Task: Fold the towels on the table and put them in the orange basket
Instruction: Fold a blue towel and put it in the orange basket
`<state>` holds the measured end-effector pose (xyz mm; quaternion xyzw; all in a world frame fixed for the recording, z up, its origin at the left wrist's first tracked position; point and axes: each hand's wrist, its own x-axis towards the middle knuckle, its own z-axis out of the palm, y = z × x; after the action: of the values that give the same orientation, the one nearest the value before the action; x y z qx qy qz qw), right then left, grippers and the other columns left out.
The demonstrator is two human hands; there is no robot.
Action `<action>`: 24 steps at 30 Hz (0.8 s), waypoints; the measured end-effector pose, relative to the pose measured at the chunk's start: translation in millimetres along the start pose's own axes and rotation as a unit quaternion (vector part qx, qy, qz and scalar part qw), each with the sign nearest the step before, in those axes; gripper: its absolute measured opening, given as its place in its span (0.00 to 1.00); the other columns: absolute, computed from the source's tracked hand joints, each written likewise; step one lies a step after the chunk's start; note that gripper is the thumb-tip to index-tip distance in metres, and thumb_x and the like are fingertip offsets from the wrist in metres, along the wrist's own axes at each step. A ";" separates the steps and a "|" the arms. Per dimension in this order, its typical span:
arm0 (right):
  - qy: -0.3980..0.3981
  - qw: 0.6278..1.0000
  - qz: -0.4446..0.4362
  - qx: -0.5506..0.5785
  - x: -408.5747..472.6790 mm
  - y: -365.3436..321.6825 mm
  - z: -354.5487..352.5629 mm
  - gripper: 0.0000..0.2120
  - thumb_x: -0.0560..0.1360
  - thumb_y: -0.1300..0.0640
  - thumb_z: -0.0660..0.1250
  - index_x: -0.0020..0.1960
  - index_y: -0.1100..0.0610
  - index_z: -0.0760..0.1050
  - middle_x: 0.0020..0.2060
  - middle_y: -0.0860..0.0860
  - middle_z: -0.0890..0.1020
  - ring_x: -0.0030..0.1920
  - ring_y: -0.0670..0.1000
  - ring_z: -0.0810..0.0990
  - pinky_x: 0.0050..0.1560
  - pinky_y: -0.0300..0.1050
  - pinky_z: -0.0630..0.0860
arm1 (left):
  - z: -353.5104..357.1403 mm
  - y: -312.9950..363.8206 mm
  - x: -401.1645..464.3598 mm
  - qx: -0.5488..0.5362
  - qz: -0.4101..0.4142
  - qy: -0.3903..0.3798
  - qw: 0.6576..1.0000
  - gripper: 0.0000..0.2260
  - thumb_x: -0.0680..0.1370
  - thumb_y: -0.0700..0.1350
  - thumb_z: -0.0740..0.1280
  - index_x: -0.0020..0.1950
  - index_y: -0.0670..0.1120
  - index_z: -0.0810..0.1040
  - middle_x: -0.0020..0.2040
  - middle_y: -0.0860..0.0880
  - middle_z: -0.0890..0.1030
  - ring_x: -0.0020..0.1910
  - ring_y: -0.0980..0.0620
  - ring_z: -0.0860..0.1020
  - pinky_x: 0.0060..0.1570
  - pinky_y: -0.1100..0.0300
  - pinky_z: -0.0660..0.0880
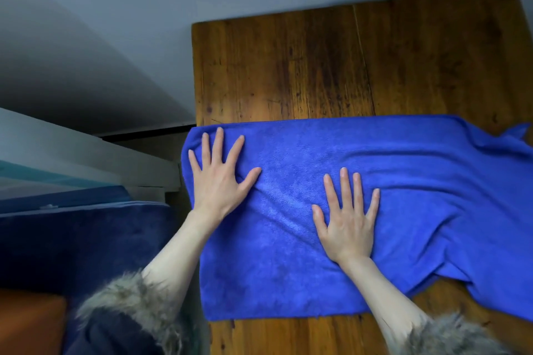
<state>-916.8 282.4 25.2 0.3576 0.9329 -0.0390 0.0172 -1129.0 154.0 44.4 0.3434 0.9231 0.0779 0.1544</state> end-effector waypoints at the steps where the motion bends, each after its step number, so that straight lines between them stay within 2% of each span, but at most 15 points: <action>1: 0.001 1.000 -0.001 -0.002 0.4 -0.3 -0.2 0.29 0.76 0.42 0.50 0.74 0.52 0.59 0.74 0.55 0.60 0.74 0.57 0.56 0.71 0.66 0.49 | -2.3 -6.7 4.2 -0.002 -0.007 -0.005 1.000 0.36 0.71 0.70 0.50 0.76 0.56 0.53 0.78 0.47 0.46 0.76 0.44 0.41 0.71 0.41 0.41; 4: -0.001 1.000 -0.001 -0.005 0.5 0.3 -0.1 0.29 0.76 0.41 0.50 0.74 0.52 0.58 0.74 0.55 0.60 0.74 0.57 0.56 0.71 0.66 0.49 | -9.9 -15.5 17.7 -0.019 -0.011 -0.019 1.000 0.37 0.72 0.70 0.52 0.77 0.56 0.49 0.78 0.47 0.41 0.76 0.45 0.37 0.74 0.46 0.42; 6: -0.003 1.000 0.000 -0.002 -0.5 0.7 0.6 0.29 0.76 0.41 0.50 0.74 0.52 0.59 0.74 0.55 0.60 0.74 0.57 0.56 0.71 0.67 0.50 | -12.5 -14.0 24.3 -0.054 -0.026 -0.001 0.998 0.31 0.77 0.63 0.57 0.77 0.54 0.53 0.78 0.45 0.45 0.76 0.44 0.40 0.74 0.48 0.46; 8: -0.003 1.000 0.001 -0.001 -0.6 0.8 0.9 0.29 0.76 0.42 0.50 0.74 0.52 0.59 0.74 0.55 0.60 0.74 0.57 0.56 0.71 0.67 0.51 | -19.1 -16.7 31.5 -0.093 -0.046 0.069 0.992 0.23 0.80 0.52 0.59 0.74 0.47 0.62 0.75 0.39 0.57 0.75 0.39 0.52 0.72 0.46 0.54; 10: -0.003 1.000 0.000 -0.002 -0.1 1.0 0.7 0.29 0.76 0.42 0.50 0.74 0.52 0.59 0.74 0.55 0.60 0.74 0.57 0.56 0.71 0.67 0.50 | -28.7 -24.6 37.4 -0.081 -0.049 0.139 0.986 0.18 0.78 0.40 0.59 0.68 0.42 0.70 0.64 0.37 0.70 0.67 0.36 0.66 0.65 0.44 0.63; 11: -0.004 1.000 -0.001 -0.003 0.0 1.1 0.4 0.29 0.76 0.41 0.50 0.74 0.51 0.59 0.74 0.55 0.60 0.74 0.56 0.56 0.71 0.66 0.50 | -33.3 -28.7 38.7 -0.067 -0.049 0.153 0.985 0.17 0.77 0.37 0.59 0.66 0.41 0.72 0.58 0.37 0.73 0.61 0.37 0.69 0.62 0.44 0.64; 13: -0.006 1.000 -0.001 -0.004 0.3 1.1 -0.3 0.29 0.76 0.42 0.50 0.74 0.52 0.59 0.75 0.55 0.60 0.75 0.56 0.56 0.71 0.66 0.50 | -39.1 -35.2 39.7 -0.051 -0.056 0.135 0.988 0.15 0.76 0.37 0.61 0.63 0.42 0.73 0.54 0.39 0.74 0.57 0.39 0.70 0.62 0.46 0.62; 15: -0.005 1.000 0.000 -0.004 0.1 0.6 -0.3 0.29 0.76 0.42 0.50 0.74 0.52 0.60 0.75 0.55 0.60 0.75 0.56 0.56 0.71 0.66 0.50 | -40.9 -39.2 40.1 -0.080 -0.081 0.109 0.987 0.15 0.77 0.41 0.63 0.64 0.42 0.73 0.56 0.39 0.71 0.59 0.40 0.69 0.62 0.47 0.62; 18: -0.002 1.000 0.002 -0.004 0.0 0.6 0.6 0.29 0.76 0.42 0.50 0.74 0.52 0.60 0.74 0.55 0.60 0.75 0.56 0.55 0.71 0.67 0.51 | -43.0 -38.2 41.3 -0.214 -0.131 0.081 0.965 0.26 0.75 0.41 0.65 0.72 0.44 0.63 0.67 0.41 0.64 0.67 0.44 0.63 0.67 0.51 0.63; 20: 0.000 1.000 0.001 -0.007 0.3 0.9 0.9 0.29 0.76 0.42 0.50 0.74 0.52 0.60 0.74 0.55 0.60 0.74 0.56 0.56 0.71 0.67 0.51 | -44.4 -36.7 43.8 -0.305 -0.161 0.060 0.937 0.30 0.75 0.38 0.64 0.75 0.46 0.57 0.71 0.45 0.64 0.70 0.49 0.64 0.69 0.55 0.62; 22: 0.001 1.000 -0.001 -0.008 0.3 1.1 1.1 0.29 0.76 0.42 0.50 0.74 0.52 0.59 0.74 0.55 0.60 0.74 0.56 0.56 0.71 0.66 0.50 | -45.3 -35.1 45.3 -0.370 -0.204 0.057 0.905 0.31 0.75 0.38 0.65 0.75 0.47 0.56 0.66 0.48 0.72 0.64 0.51 0.70 0.63 0.61 0.65; 24: 0.002 1.000 -0.001 -0.008 0.2 0.9 1.1 0.29 0.76 0.42 0.50 0.74 0.52 0.59 0.74 0.55 0.60 0.75 0.56 0.55 0.71 0.66 0.50 | -47.3 -36.1 46.0 -0.385 -0.244 0.072 0.887 0.29 0.74 0.40 0.68 0.72 0.47 0.61 0.54 0.50 0.75 0.56 0.52 0.73 0.56 0.62 0.67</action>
<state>-916.4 283.1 24.0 0.3569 0.9335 -0.0304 0.0183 -1200.0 155.3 69.2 0.0143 0.8840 0.4116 0.2213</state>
